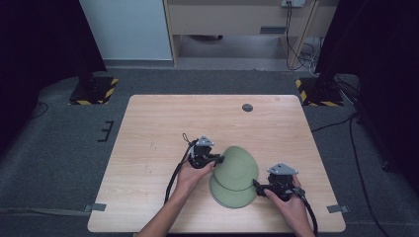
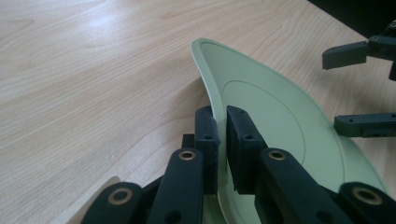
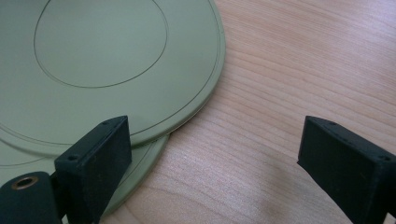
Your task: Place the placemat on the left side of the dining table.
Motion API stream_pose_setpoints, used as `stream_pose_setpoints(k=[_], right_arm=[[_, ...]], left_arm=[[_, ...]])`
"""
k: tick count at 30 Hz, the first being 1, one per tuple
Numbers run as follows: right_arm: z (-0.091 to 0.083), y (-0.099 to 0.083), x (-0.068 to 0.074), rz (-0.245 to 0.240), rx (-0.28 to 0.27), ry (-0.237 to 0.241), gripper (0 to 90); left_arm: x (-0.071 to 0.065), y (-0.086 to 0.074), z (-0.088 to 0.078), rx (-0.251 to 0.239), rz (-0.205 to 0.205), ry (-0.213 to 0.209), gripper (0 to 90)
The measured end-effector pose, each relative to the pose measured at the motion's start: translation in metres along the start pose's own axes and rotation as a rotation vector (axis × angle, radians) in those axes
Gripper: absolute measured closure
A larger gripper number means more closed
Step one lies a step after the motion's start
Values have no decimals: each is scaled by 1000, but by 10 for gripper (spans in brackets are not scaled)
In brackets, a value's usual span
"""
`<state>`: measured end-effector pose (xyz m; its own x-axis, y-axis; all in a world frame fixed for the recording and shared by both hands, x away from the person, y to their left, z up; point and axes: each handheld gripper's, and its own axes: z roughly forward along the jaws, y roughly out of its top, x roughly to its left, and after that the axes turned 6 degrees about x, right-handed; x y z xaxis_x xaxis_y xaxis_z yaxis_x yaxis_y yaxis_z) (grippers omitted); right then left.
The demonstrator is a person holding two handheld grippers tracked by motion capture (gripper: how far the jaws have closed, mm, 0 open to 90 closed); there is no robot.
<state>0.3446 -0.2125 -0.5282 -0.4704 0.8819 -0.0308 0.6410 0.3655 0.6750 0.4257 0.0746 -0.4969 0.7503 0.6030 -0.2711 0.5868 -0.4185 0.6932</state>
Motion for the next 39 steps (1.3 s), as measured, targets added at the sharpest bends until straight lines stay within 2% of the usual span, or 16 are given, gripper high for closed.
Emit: stream_pose_setpoints(k=[4,8,13,21,27,35,39], right_arm=[[-3,0,-5,10,-11,9,94],[-6,-1,-12,47,-19,10,94],[-9,-2,-19,75,-18,2,91],[-5,-3,-19,61,7,-17,90],[-3,-3,-19,61,17,-27,89],[-2,-4,-18,59,24,-34,88],[-1,-4,-18,57,26,-36,87]], left_arm=[[-1,2,-4,-21,6,-16,848],[-2,4,-8,-23,16,-23,851],[-3,8,-14,-47,3,-52,852],[-6,13,-24,-86,-2,-86,853],[-5,17,-37,-140,-20,-109,854],[1,20,-54,-193,-45,-113,854],[4,22,-63,-220,-49,-100,855]])
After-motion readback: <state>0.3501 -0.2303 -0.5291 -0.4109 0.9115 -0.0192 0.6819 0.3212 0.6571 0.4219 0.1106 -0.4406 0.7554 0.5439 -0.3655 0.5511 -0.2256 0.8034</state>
